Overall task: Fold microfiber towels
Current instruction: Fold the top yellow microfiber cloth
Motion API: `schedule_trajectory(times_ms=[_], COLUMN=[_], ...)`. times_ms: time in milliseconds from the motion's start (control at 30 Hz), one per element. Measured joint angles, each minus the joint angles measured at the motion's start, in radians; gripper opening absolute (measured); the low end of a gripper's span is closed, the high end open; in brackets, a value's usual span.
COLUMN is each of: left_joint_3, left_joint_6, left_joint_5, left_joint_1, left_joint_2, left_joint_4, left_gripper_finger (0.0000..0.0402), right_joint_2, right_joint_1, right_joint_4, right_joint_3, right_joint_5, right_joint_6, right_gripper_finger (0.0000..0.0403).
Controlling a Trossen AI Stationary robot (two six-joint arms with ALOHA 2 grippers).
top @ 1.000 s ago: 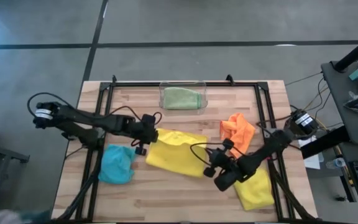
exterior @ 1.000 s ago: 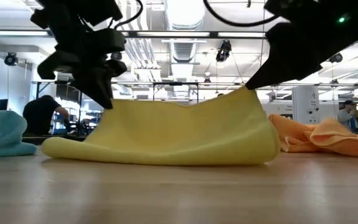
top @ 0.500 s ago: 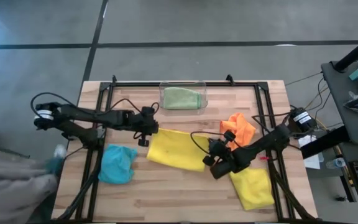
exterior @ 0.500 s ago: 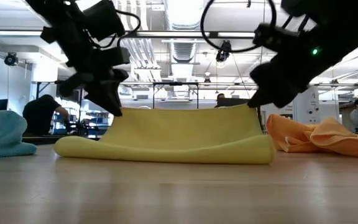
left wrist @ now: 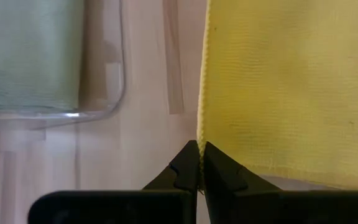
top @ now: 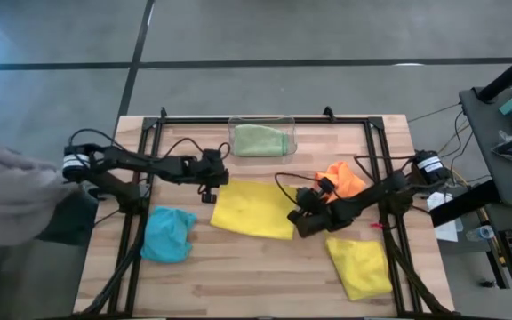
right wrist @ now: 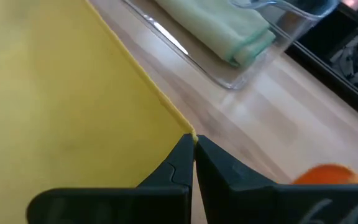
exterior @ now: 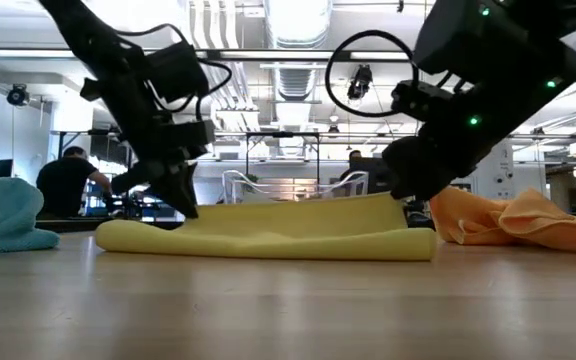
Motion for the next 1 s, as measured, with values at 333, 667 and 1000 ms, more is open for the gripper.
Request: schedule_trajectory(times_ms=[333,667,1000], left_joint_3=[0.002,0.023,0.024], left_joint_6=[-0.003,-0.005,-0.206], left_joint_5=[0.012,-0.169,-0.177], left_joint_1=[0.0,-0.004,-0.06], left_joint_2=[0.012,-0.04,-0.26], left_joint_4=[0.015,0.002,-0.143], left_gripper_finger=[0.0021,0.0138,0.0178], right_joint_2=[0.0,-0.019,-0.179], right_joint_1=[-0.031,-0.032,0.011], right_joint_4=[0.004,-0.041,-0.08], right_joint_3=[0.0,0.001,0.008], right_joint_5=[-0.022,-0.036,-0.034], right_joint_6=[-0.02,-0.03,-0.048], right_gripper_finger=[0.0036,0.0151,0.0181])
